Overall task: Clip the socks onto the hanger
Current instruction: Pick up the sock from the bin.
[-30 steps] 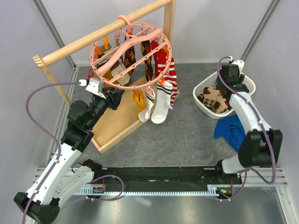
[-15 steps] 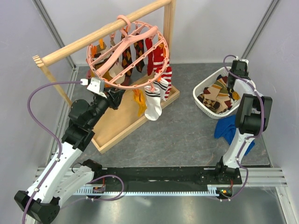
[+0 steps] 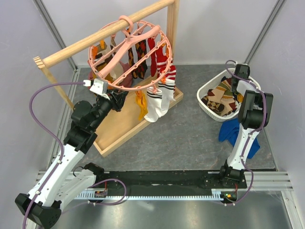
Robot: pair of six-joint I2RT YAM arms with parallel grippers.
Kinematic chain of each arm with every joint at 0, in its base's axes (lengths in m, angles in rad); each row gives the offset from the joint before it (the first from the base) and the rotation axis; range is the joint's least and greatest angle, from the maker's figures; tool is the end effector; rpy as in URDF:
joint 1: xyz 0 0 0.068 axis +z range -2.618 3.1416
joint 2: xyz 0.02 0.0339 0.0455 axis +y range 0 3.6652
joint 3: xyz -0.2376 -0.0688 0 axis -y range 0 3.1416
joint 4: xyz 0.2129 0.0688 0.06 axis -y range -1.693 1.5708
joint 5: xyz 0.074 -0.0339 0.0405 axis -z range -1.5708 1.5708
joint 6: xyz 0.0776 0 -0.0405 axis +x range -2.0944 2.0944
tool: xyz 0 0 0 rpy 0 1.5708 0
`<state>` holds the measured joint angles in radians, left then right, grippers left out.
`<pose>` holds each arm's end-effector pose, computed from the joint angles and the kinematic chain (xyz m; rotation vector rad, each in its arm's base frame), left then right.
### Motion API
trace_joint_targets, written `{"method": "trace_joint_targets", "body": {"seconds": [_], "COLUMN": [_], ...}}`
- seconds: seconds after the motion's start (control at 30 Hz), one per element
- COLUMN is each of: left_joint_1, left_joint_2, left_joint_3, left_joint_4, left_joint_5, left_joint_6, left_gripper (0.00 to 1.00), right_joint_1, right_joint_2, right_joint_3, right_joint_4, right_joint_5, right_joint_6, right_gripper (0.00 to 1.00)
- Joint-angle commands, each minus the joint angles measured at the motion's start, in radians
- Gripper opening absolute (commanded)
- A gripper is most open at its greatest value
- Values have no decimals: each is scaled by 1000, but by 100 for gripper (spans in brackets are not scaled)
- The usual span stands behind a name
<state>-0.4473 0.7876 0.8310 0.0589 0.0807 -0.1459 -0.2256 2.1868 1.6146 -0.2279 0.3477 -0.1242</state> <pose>0.1894 -0.0978 0.3665 0.2897 1.4636 -0.5402 0.4533 -0.1312 0.1372 0.2899 2.3678 -0.5795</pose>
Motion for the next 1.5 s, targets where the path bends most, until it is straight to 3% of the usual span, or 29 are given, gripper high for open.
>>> {"method": "trace_joint_targets", "body": {"seconds": [0.0, 0.2, 0.23, 0.27, 0.53, 0.9, 1.27, 1.47], "left_joint_1": [1, 2, 4, 4, 13, 18, 28, 41], "left_joint_2": [10, 10, 9, 7, -19, -18, -17, -16], "left_joint_3": [-13, -13, -15, -15, -21, -23, -21, -21], "left_joint_4": [-76, -74, -74, -71, -64, -62, -62, -64], "left_joint_5": [11, 19, 19, 21, 34, 51, 76, 74], "left_joint_6": [37, 32, 31, 29, 16, 2, -30, -46], "left_gripper": [2, 2, 2, 2, 2, 2, 2, 2], "right_joint_1": [-14, -17, -17, -17, 5, 218, 644, 876], "right_joint_2": [18, 7, -13, -24, -241, -637, -1129, -1300], "right_joint_3": [53, 71, 61, 57, -48, -344, -645, -722], "right_joint_4": [9, 13, 16, 21, 47, 176, 200, 206], "right_joint_5": [0, 22, 17, 7, -62, -164, -260, -288], "right_joint_6": [-43, -60, -48, -37, 98, 250, 276, 288], "right_gripper": [45, 15, 4, 0, 0, 0, 0, 0]}}
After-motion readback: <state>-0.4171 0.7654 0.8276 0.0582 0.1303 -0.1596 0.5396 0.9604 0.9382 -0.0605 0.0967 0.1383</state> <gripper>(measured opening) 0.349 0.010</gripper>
